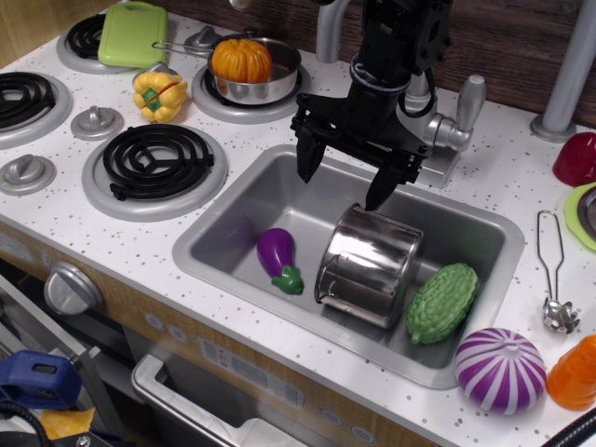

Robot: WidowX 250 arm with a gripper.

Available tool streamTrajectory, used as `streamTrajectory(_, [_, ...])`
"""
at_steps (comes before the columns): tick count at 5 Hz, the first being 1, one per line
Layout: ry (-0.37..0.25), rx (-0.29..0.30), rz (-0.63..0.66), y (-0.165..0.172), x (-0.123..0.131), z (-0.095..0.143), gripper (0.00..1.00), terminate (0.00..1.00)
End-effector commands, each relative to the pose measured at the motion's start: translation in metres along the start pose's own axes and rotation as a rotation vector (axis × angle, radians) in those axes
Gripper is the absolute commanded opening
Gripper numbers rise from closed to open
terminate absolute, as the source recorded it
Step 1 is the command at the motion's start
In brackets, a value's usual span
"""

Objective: Flip pot upright in sink

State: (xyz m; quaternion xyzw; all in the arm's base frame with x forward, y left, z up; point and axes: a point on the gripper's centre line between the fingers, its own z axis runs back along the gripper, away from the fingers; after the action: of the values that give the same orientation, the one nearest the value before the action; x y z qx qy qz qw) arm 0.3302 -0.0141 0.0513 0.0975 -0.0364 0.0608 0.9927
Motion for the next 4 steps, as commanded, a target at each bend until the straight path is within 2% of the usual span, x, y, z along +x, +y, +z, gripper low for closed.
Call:
streamTrajectory(1, [0.000,0.000,0.000,0.0000,0.0000,0.0000,1.00,0.00])
streamTrajectory(2, [0.034,-0.122,0.082,0.0018,0.0044,0.0051,1.00,0.00])
streamTrajectory(3, [-0.072,-0.167,0.141,0.0011,0.0007,0.0016,1.00,0.00])
streamTrajectory(4, [-0.083,-0.235,0.179,0.0014,0.0000,0.0020,1.00,0.00])
